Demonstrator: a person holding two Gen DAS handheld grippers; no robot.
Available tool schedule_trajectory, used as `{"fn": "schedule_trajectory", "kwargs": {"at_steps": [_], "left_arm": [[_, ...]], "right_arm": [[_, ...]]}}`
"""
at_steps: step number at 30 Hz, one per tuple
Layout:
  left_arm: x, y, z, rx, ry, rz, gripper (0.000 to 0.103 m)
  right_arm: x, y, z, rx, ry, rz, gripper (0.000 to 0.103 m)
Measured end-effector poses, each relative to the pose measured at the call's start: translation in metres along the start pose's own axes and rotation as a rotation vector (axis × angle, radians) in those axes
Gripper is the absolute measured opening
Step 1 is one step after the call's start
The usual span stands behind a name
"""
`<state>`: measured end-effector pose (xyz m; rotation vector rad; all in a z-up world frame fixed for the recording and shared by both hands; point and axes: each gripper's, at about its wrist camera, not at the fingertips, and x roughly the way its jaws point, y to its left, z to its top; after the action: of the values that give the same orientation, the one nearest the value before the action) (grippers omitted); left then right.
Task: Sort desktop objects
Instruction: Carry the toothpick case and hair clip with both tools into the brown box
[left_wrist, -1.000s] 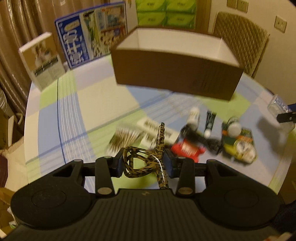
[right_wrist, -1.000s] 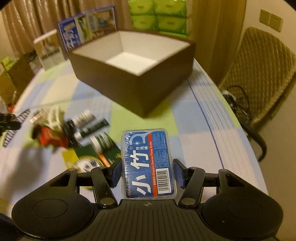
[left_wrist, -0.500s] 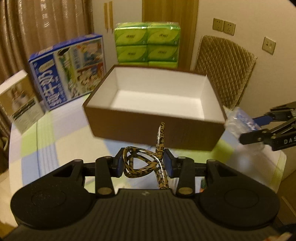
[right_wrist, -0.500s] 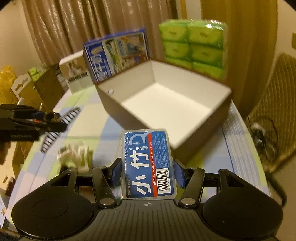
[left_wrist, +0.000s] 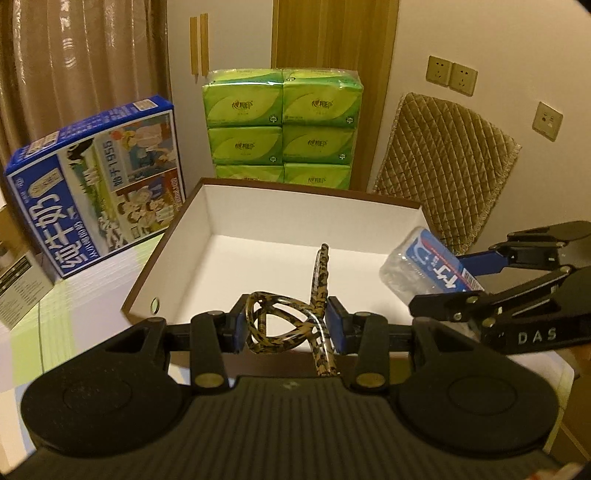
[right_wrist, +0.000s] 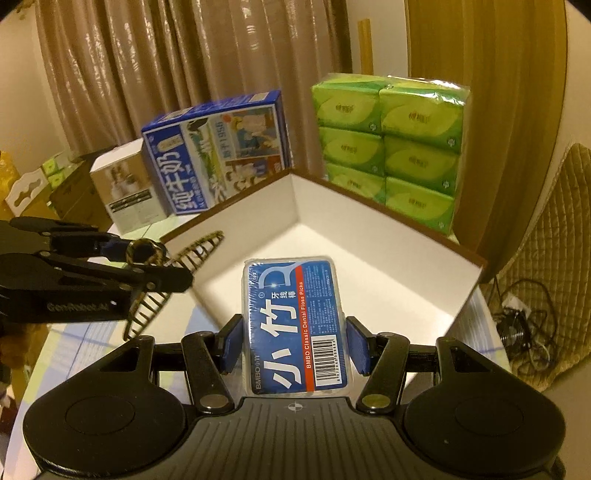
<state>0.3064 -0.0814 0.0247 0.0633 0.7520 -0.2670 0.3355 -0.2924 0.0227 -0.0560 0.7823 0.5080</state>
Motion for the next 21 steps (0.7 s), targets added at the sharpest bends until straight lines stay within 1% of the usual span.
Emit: {"fn": "schedule_trajectory", "kwargs": {"at_steps": [7, 12, 18, 21], "left_arm": [[0.051, 0.011, 0.025, -0.082, 0.034, -0.020, 0.037], [0.088, 0.011, 0.034, -0.085, 0.070, -0.017, 0.037], [0.136, 0.018, 0.032, -0.070, 0.164, 0.018, 0.037], [0.156, 0.027, 0.028, -0.094, 0.227, 0.021, 0.037]], "right_arm": [[0.038, -0.023, 0.016, 0.058, 0.032, -0.028, 0.055], [0.068, -0.041, 0.021, 0.112, 0.084, -0.053, 0.055], [0.105, -0.047, 0.023, 0.108, 0.159, -0.096, 0.055], [0.122, -0.050, 0.020, 0.105, 0.205, -0.112, 0.055]]}}
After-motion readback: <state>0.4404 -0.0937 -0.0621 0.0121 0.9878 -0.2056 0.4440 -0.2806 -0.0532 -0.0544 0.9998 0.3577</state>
